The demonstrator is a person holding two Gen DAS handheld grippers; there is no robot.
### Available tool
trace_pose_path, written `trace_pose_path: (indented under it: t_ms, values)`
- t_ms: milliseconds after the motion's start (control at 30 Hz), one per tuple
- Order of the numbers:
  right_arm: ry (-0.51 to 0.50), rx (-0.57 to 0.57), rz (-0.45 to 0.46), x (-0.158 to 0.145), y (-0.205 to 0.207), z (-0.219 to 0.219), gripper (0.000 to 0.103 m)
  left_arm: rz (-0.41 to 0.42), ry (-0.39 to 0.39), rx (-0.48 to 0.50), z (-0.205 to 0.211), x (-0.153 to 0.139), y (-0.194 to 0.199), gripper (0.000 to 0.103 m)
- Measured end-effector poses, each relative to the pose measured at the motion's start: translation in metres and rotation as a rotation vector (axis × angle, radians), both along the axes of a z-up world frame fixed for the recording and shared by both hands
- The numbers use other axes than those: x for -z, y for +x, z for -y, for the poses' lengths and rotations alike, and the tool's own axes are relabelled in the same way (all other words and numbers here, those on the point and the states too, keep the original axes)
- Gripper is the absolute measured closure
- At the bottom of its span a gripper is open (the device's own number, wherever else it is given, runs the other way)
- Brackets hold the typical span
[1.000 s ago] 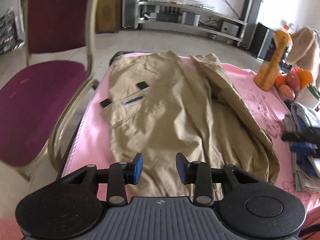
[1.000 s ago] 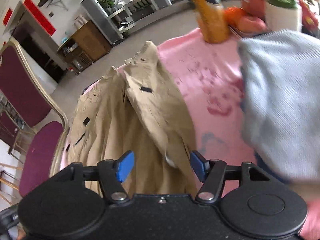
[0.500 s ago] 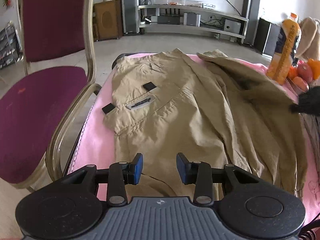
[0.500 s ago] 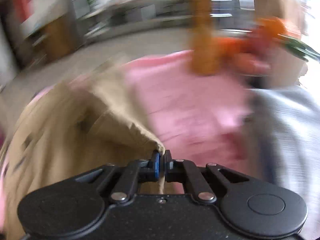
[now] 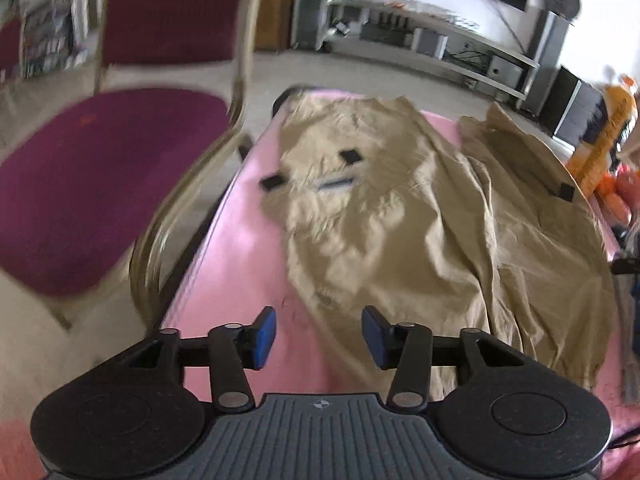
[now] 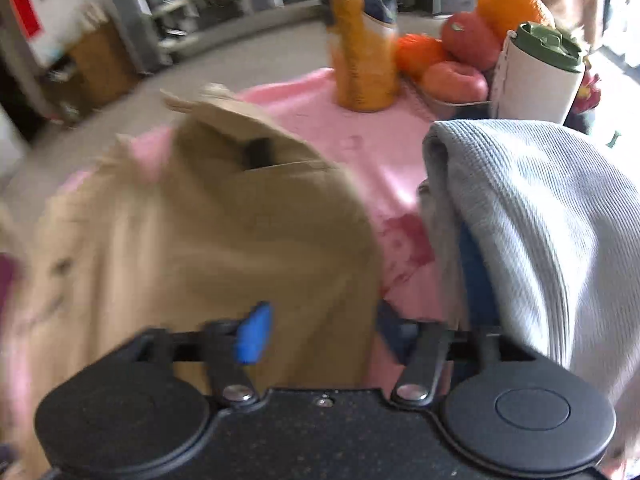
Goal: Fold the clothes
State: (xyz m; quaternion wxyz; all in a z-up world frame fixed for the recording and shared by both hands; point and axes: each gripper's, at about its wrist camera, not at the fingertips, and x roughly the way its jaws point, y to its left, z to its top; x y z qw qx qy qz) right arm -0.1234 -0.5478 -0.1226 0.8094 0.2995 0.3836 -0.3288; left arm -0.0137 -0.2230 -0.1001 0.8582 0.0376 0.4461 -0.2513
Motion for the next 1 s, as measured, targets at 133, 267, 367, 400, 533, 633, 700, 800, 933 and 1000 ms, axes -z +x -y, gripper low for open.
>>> trace_pose_path:
  t_ms: [133, 267, 367, 400, 533, 633, 700, 800, 933, 1000]
  values:
    - [0.138, -0.045, 0.115, -0.021, -0.045, -0.022, 0.026, -0.168, -0.103, -0.027, -0.018, 0.012, 0.003, 0.053]
    - [0.261, -0.014, 0.168, 0.006, -0.077, -0.028, 0.028, -0.184, -0.101, 0.042, -0.013, 0.017, -0.011, 0.050]
    - [0.332, -0.011, 0.176, 0.038, -0.086, -0.031, 0.051, -0.133, -0.045, 0.150, -0.002, 0.017, -0.032, 0.046]
    - [0.359, -0.013, 0.178, 0.048, -0.088, -0.033, 0.052, -0.108, -0.018, 0.181, 0.002, 0.017, -0.039, 0.046]
    - [0.385, -0.082, 0.129, 0.069, -0.081, -0.046, 0.051, -0.033, 0.055, 0.246, 0.015, 0.026, -0.053, 0.045]
    - [0.371, -0.148, 0.123, 0.067, -0.073, -0.055, 0.050, -0.021, 0.069, 0.277, 0.025, 0.037, -0.051, 0.047]
    - [0.335, -0.183, 0.118, 0.067, -0.067, -0.062, 0.055, -0.021, 0.077, 0.310, 0.032, 0.043, -0.051, 0.065]
    - [0.286, -0.187, 0.115, 0.061, -0.065, -0.068, 0.093, -0.054, 0.056, 0.313, 0.031, 0.040, -0.050, 0.092]
    - [0.353, -0.105, 0.279, 0.031, -0.092, -0.058, 0.095, -0.202, -0.144, 0.239, 0.000, 0.001, -0.034, 0.093]
    - [0.394, -0.064, 0.361, 0.008, -0.107, -0.053, 0.095, -0.274, -0.247, 0.208, -0.016, -0.019, -0.027, 0.093]
